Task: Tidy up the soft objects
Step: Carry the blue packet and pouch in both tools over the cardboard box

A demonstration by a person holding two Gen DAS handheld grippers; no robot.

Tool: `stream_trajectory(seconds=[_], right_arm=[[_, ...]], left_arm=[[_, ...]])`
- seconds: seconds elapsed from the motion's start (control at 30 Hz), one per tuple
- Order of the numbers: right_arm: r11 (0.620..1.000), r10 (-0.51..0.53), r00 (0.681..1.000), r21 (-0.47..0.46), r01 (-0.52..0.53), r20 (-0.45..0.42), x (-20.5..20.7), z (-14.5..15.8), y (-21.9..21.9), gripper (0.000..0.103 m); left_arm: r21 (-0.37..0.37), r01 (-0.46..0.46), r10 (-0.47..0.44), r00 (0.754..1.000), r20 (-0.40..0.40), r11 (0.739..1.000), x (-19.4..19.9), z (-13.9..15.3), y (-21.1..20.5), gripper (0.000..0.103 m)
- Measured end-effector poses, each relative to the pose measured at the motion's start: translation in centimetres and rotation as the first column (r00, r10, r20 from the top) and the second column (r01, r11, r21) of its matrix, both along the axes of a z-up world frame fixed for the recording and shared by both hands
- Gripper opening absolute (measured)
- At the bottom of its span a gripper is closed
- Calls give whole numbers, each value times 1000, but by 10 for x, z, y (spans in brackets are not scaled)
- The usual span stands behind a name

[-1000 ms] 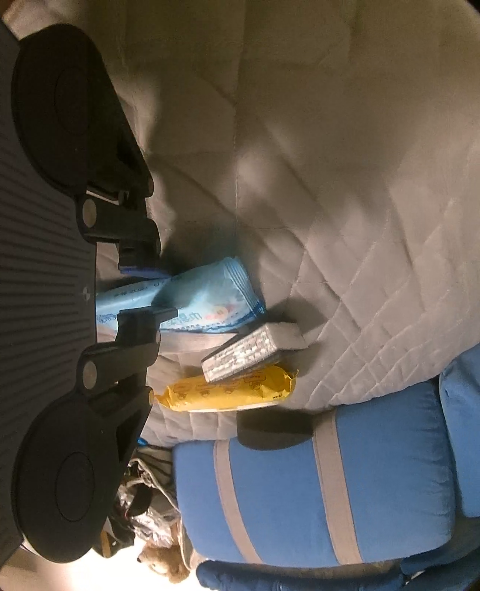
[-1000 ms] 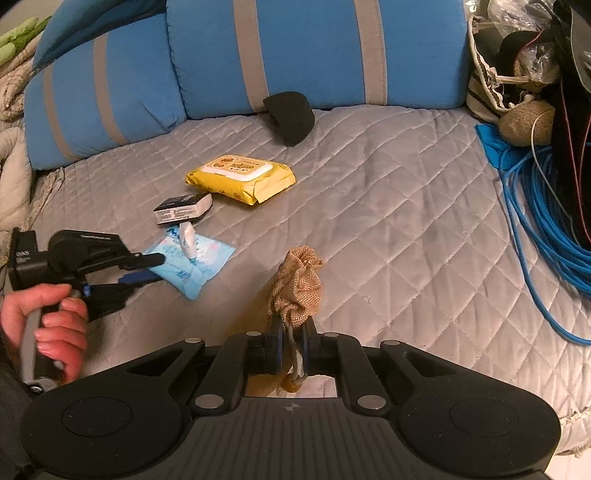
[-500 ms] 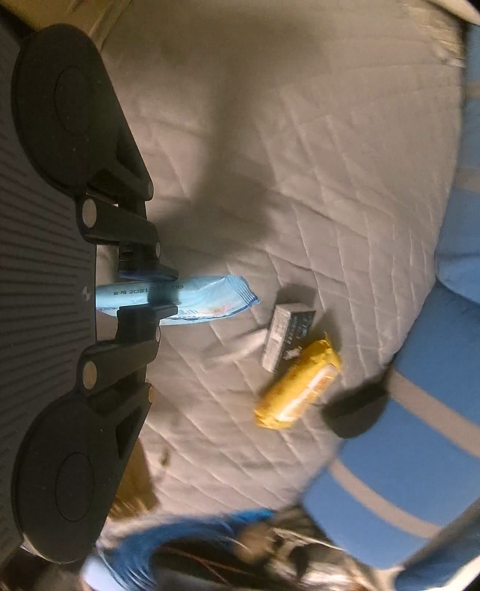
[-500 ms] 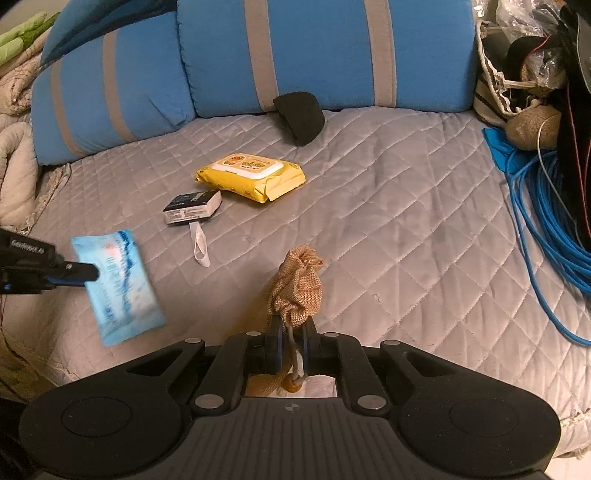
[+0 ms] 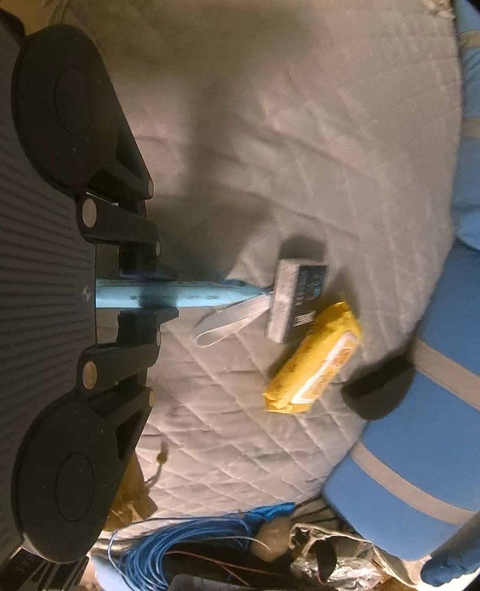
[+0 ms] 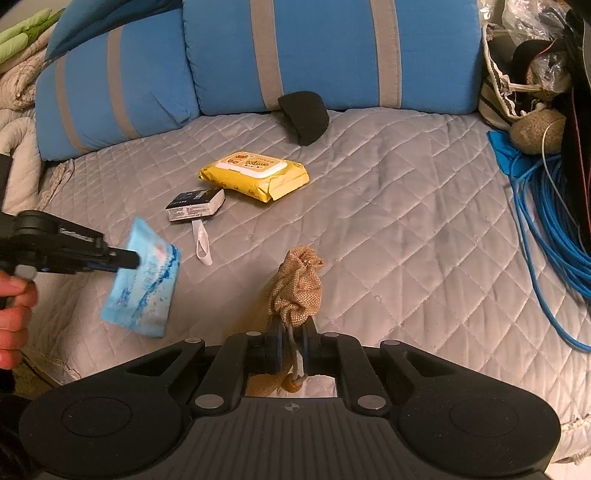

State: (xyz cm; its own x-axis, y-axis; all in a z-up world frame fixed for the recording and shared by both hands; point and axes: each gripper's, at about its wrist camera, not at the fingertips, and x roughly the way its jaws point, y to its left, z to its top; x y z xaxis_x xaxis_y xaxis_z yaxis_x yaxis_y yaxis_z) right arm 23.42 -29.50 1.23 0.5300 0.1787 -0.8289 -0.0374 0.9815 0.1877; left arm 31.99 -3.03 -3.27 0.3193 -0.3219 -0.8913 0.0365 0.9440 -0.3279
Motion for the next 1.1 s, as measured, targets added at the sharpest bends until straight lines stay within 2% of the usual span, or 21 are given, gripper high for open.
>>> stream_trajectory(seconds=[0.13, 0.33, 0.47, 0.67, 0.97, 1.1], right_arm=[[1000, 8, 1000, -2, -8, 3, 1, 0, 1, 12], [1000, 19, 1000, -14, -18, 22, -2, 3, 6, 12], [1000, 13, 999, -5, -13, 51, -7, 8, 5, 12], [997, 5, 995, 73, -13, 103, -21, 19, -3, 12], [991, -3, 996, 131, -9, 92, -49, 24, -5, 12], [985, 14, 996, 168, -28, 88, -62, 26, 0, 12]], left_arm=[[82, 18, -21, 999, 36, 996, -1, -7, -8, 19], [57, 25, -27, 999, 46, 998, -2, -7, -1, 19], [57, 52, -57, 994, 89, 997, -13, 7, -1, 17], [12, 83, -84, 982, 168, 996, -35, 37, 6, 14], [-17, 153, -144, 957, 251, 988, -84, 65, 13, 14], [-37, 171, -155, 952, 263, 985, -105, 71, 18, 14]])
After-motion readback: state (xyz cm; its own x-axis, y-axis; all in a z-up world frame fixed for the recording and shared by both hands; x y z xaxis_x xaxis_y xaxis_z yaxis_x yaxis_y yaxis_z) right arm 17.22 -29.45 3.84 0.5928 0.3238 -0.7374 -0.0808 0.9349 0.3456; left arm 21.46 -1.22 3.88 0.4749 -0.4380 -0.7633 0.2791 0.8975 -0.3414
